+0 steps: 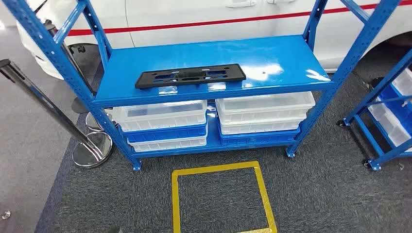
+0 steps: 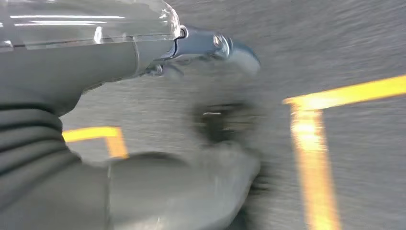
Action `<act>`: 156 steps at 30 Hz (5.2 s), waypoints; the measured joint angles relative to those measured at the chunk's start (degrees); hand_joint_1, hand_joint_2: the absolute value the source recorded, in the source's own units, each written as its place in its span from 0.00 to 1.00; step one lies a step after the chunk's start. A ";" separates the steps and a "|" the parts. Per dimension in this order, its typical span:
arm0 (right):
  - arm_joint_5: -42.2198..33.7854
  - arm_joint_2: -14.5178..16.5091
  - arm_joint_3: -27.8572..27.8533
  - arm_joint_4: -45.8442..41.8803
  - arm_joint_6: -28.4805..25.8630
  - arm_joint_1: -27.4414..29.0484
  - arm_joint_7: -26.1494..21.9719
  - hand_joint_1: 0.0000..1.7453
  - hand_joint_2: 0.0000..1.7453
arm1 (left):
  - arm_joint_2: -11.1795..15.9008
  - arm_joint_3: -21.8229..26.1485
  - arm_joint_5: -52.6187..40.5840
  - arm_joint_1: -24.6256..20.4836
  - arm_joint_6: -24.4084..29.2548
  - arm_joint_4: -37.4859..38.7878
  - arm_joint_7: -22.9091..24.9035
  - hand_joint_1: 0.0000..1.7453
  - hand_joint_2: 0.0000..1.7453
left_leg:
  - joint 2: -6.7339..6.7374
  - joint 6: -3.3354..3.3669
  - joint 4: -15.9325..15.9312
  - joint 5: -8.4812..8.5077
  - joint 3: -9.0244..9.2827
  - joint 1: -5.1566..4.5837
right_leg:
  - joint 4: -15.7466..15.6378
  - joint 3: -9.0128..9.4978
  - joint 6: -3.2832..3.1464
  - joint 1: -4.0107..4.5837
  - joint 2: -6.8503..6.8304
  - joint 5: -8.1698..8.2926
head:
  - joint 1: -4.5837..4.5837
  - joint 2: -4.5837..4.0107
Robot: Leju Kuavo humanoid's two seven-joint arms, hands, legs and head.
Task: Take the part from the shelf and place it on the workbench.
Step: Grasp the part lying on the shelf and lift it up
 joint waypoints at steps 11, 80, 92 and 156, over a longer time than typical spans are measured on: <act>-0.02 -0.01 -0.03 -14.24 0.00 -9.68 -0.04 0.00 1.00 | 0.01 0.02 0.00 10.95 0.03 14.67 0.06 0.00 1.00 | -0.46 3.61 12.34 -5.45 -5.57 -2.33 | 0.01 -1.17 -2.10 2.60 1.99 0.66 | -0.04 0.00; 64.53 8.42 9.57 -13.21 -26.75 -35.53 -12.72 0.00 1.00 | -8.02 41.50 -54.28 -11.97 -3.45 14.58 -18.04 0.00 0.00 | -0.82 3.86 0.45 4.49 -4.84 -1.95 | -2.88 0.09 0.07 2.03 0.72 2.03 | 0.01 0.00; 75.23 5.70 24.09 -20.58 -32.37 -39.32 1.89 0.00 1.00 | -8.45 41.59 -58.03 -14.07 -3.92 14.60 -18.34 0.00 0.00 | -0.68 4.94 0.36 4.63 -5.01 -3.42 | -3.13 -0.50 -2.51 3.87 0.44 2.81 | 0.01 0.00; 87.80 1.99 32.34 -39.71 -40.17 -36.14 18.34 0.00 1.00 | -8.39 40.76 -63.06 -17.24 -4.60 14.97 -18.70 0.00 0.00 | -1.32 3.12 0.50 1.30 -0.65 -2.42 | -3.29 -3.60 -1.93 2.53 0.68 5.63 | 0.15 0.00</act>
